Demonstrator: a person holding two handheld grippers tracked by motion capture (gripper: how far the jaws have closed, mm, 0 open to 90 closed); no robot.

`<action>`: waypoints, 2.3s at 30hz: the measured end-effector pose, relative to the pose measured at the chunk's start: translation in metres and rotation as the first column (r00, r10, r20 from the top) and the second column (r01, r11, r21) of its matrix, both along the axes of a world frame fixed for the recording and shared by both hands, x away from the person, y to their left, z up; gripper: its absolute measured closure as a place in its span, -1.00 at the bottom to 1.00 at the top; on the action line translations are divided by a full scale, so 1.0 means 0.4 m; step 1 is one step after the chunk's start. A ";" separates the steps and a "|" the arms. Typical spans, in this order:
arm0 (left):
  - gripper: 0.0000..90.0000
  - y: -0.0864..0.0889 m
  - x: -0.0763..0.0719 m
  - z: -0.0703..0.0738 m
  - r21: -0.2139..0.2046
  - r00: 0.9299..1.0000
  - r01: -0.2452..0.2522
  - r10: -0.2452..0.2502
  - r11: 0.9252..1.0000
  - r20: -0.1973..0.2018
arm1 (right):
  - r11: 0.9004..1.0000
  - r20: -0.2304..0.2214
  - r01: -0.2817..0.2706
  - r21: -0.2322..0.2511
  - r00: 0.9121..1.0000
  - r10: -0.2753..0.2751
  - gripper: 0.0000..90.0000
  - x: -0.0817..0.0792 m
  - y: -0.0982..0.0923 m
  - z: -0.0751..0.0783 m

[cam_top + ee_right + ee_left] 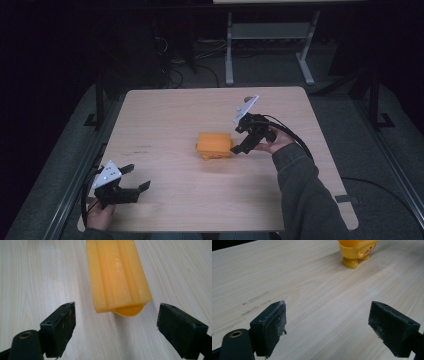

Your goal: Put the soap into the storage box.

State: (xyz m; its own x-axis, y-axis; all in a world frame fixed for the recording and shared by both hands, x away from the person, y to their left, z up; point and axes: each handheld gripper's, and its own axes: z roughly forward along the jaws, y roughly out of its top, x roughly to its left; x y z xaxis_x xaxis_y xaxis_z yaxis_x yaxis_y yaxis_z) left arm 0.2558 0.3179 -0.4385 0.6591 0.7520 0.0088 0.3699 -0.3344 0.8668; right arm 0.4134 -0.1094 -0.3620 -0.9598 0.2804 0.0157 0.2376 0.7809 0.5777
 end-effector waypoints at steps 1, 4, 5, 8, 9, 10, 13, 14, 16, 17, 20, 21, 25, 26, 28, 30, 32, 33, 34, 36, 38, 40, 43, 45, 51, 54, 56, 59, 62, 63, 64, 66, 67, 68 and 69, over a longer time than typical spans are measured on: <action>-0.68 0.000 0.000 0.000 -0.001 1.000 0.000 0.000 1.000 0.000 | 1.000 0.000 0.001 -0.002 1.000 -0.001 -0.67 -0.001 -0.002 -0.001; -0.68 0.001 0.001 0.000 -0.001 1.000 0.000 0.000 1.000 -0.001 | 1.000 -0.003 0.008 -0.003 1.000 -0.008 -0.67 -0.002 -0.009 -0.003; -0.68 0.001 0.001 0.000 0.000 1.000 0.000 0.000 1.000 -0.001 | 1.000 -0.002 0.010 -0.006 1.000 -0.010 -0.67 -0.002 -0.011 -0.003; -0.68 0.000 0.001 -0.001 0.001 1.000 0.001 -0.001 1.000 -0.001 | 1.000 -0.006 0.016 -0.006 1.000 -0.016 -0.67 -0.005 -0.018 -0.004; -0.68 0.000 0.001 0.000 0.003 1.000 0.002 -0.002 1.000 -0.001 | 1.000 -0.005 0.016 -0.007 1.000 -0.016 -0.67 -0.006 -0.020 -0.004; -0.68 0.000 0.001 0.000 0.002 1.000 0.002 -0.002 1.000 -0.001 | 1.000 -0.005 0.015 -0.009 1.000 -0.015 -0.67 -0.007 -0.022 -0.004; -0.68 0.000 0.001 0.000 0.006 1.000 0.003 -0.003 1.000 -0.003 | 1.000 -0.010 0.019 -0.008 1.000 -0.019 -0.67 -0.010 -0.028 -0.003; -0.68 0.000 0.000 0.000 0.006 1.000 0.003 -0.003 1.000 -0.003 | 1.000 -0.006 0.019 -0.006 1.000 -0.019 -0.67 -0.011 -0.030 -0.003; -0.68 0.000 0.001 0.000 0.007 1.000 0.003 -0.003 1.000 -0.003 | 1.000 -0.009 0.029 -0.002 1.000 -0.029 -0.67 -0.013 -0.034 -0.004; -0.68 0.000 0.001 0.000 0.008 1.000 0.003 -0.003 1.000 -0.003 | 1.000 -0.008 0.030 -0.001 1.000 -0.030 -0.67 -0.013 -0.038 -0.005; -0.68 0.000 0.001 0.000 0.011 1.000 0.005 -0.005 1.000 -0.004 | 0.999 -0.011 0.038 -0.003 0.999 -0.038 -0.67 -0.016 -0.045 -0.010; -0.68 0.000 0.001 0.000 0.012 1.000 0.006 -0.006 1.000 -0.005 | 0.999 -0.011 0.037 -0.004 0.999 -0.037 -0.67 -0.017 -0.047 -0.012; -0.68 0.000 0.001 0.000 0.012 1.000 0.006 -0.006 1.000 -0.005 | 0.999 -0.015 0.042 -0.003 0.999 -0.042 -0.67 -0.021 -0.054 -0.021; -0.68 0.000 0.001 -0.001 0.011 1.000 0.005 -0.005 1.000 -0.005 | 0.999 -0.012 0.042 -0.004 0.999 -0.042 -0.67 -0.022 -0.056 -0.022; -0.68 0.001 0.001 0.000 0.013 1.000 0.006 -0.006 1.000 -0.005 | 0.999 -0.018 0.046 -0.003 0.999 -0.046 -0.66 -0.025 -0.060 -0.024; -0.68 0.000 0.001 -0.001 0.013 1.000 0.006 -0.006 1.000 -0.004 | 0.999 -0.017 0.048 -0.003 0.999 -0.048 -0.66 -0.028 -0.064 -0.026; -0.68 0.000 0.001 -0.001 0.012 1.000 0.005 -0.005 1.000 -0.004 | 0.999 -0.017 0.052 -0.002 0.999 -0.052 -0.66 -0.031 -0.070 -0.027; -0.68 0.000 0.001 -0.001 0.013 1.000 0.006 -0.006 1.000 -0.005 | 0.998 -0.019 0.056 -0.003 0.998 -0.056 -0.66 -0.032 -0.072 -0.028; -0.68 0.000 0.001 -0.001 0.015 1.000 0.007 -0.007 1.000 -0.006 | 0.998 -0.019 0.055 0.001 0.998 -0.055 -0.66 -0.034 -0.076 -0.030; -0.68 0.000 0.001 -0.001 0.015 1.000 0.007 -0.007 1.000 -0.005 | 0.998 -0.019 0.060 -0.003 0.998 -0.060 -0.66 -0.036 -0.083 -0.033; -0.68 -0.001 0.001 -0.001 0.009 1.000 0.004 -0.004 1.000 -0.005 | 0.998 -0.025 0.066 -0.001 0.998 -0.066 -0.66 -0.039 -0.088 -0.036; -0.68 -0.001 0.001 -0.001 0.011 1.000 0.006 -0.006 1.000 -0.005 | 0.998 -0.027 0.069 0.001 0.997 -0.069 -0.66 -0.044 -0.095 -0.039; -0.68 -0.002 0.001 -0.002 0.012 1.000 0.007 -0.006 1.000 -0.006 | 0.998 -0.024 0.070 0.004 0.997 -0.069 -0.66 -0.049 -0.102 -0.043; -0.68 -0.003 0.001 -0.002 0.011 1.000 0.007 -0.007 1.000 -0.008 | 0.997 -0.030 0.078 0.001 0.997 -0.078 -0.66 -0.054 -0.108 -0.045; -0.68 -0.004 0.002 -0.003 0.010 1.000 0.007 -0.007 1.000 -0.008 | 0.996 -0.037 0.085 0.010 0.996 -0.085 -0.66 -0.064 -0.124 -0.057; -0.68 -0.004 0.002 -0.003 0.010 1.000 0.009 -0.009 1.000 -0.007 | 0.996 -0.039 0.090 0.011 0.995 -0.090 -0.64 -0.070 -0.132 -0.062; -0.68 -0.005 0.002 -0.004 0.011 1.000 0.009 -0.009 1.000 -0.006 | 0.996 -0.038 0.092 0.010 0.995 -0.092 -0.63 -0.075 -0.137 -0.064; -0.68 -0.005 0.002 -0.004 0.009 1.000 0.008 -0.008 1.000 -0.007 | 0.995 -0.043 0.101 0.011 0.994 -0.101 -0.63 -0.081 -0.145 -0.068; -0.68 -0.005 0.003 -0.004 0.012 1.000 0.010 -0.010 1.000 -0.006 | 0.994 -0.041 0.105 0.016 0.994 -0.104 -0.63 -0.086 -0.153 -0.072; -0.68 -0.005 0.003 -0.004 0.013 1.000 0.011 -0.011 1.000 -0.006 | 0.994 -0.041 0.107 0.018 0.993 -0.106 -0.63 -0.089 -0.157 -0.074; -0.68 -0.005 0.003 -0.004 0.013 1.000 0.011 -0.011 1.000 -0.005 | 0.994 -0.045 0.113 0.016 0.993 -0.112 -0.63 -0.092 -0.158 -0.074; -0.68 -0.006 0.003 -0.004 0.015 1.000 0.012 -0.012 1.000 -0.005 | 0.993 -0.044 0.113 0.020 0.993 -0.112 -0.63 -0.097 -0.165 -0.079; -0.68 -0.006 0.003 -0.004 0.014 1.000 0.012 -0.011 1.000 -0.006 | 0.993 -0.049 0.118 0.020 0.992 -0.117 -0.63 -0.100 -0.167 -0.080; -0.68 -0.006 0.003 -0.005 0.013 1.000 0.012 -0.012 1.000 -0.006 | 0.993 -0.048 0.119 0.019 0.992 -0.118 -0.63 -0.103 -0.170 -0.083; -0.68 -0.007 0.003 -0.005 0.015 1.000 0.011 -0.011 1.000 -0.008 | 0.993 -0.050 0.118 0.019 0.992 -0.117 -0.63 -0.104 -0.172 -0.085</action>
